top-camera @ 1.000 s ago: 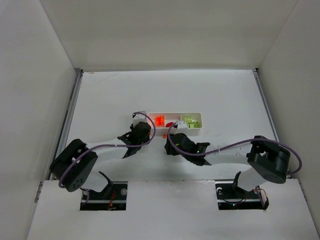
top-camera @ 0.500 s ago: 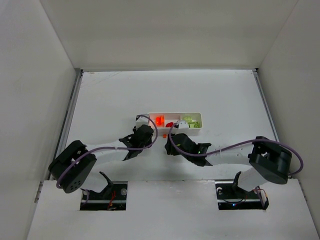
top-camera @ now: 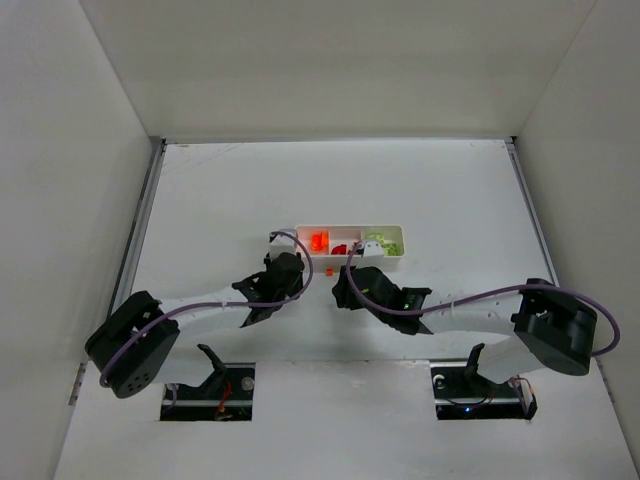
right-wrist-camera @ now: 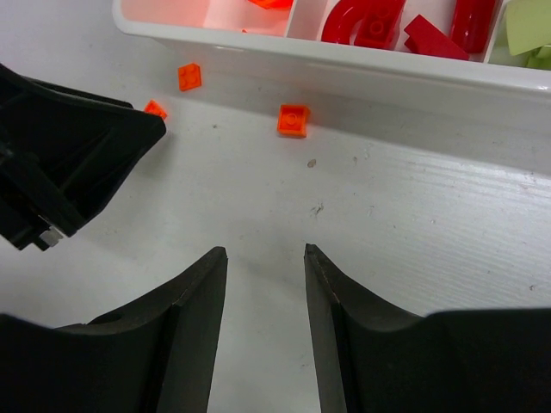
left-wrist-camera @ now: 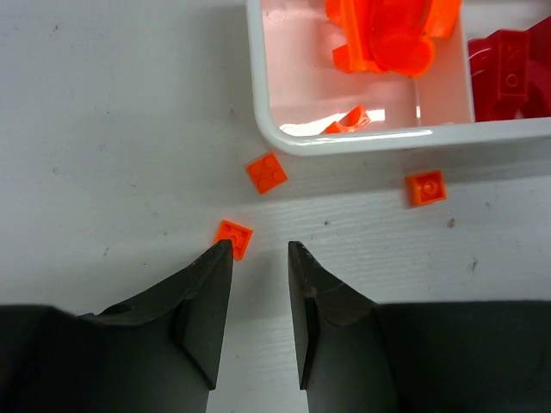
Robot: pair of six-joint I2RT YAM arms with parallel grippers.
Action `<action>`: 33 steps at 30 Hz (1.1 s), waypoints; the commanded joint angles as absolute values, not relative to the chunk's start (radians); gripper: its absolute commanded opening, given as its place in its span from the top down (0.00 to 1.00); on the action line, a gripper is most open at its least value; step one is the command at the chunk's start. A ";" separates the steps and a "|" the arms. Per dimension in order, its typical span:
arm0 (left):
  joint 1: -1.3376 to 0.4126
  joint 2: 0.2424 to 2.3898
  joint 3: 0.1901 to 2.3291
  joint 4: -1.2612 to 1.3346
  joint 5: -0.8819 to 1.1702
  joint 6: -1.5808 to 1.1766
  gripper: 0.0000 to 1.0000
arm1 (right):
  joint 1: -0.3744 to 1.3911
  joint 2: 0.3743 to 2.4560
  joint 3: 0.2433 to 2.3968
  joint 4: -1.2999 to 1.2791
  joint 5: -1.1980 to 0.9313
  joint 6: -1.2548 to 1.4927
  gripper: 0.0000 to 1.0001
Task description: Sort the legos into containers by color
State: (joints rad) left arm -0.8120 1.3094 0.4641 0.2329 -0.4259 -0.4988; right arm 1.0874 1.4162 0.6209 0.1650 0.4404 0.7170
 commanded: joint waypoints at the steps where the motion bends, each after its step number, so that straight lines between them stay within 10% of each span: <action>1: -0.818 1.256 0.453 0.270 -0.451 -0.485 0.70 | 1.091 1.425 0.621 0.204 0.462 0.730 0.53; 18: -0.789 1.404 0.514 0.215 -0.448 -0.468 0.66 | 1.091 1.408 0.621 0.204 0.463 0.730 0.53; 33: -0.832 1.258 0.540 0.134 -0.460 -0.485 0.87 | 1.045 1.224 0.522 0.178 0.482 0.729 0.52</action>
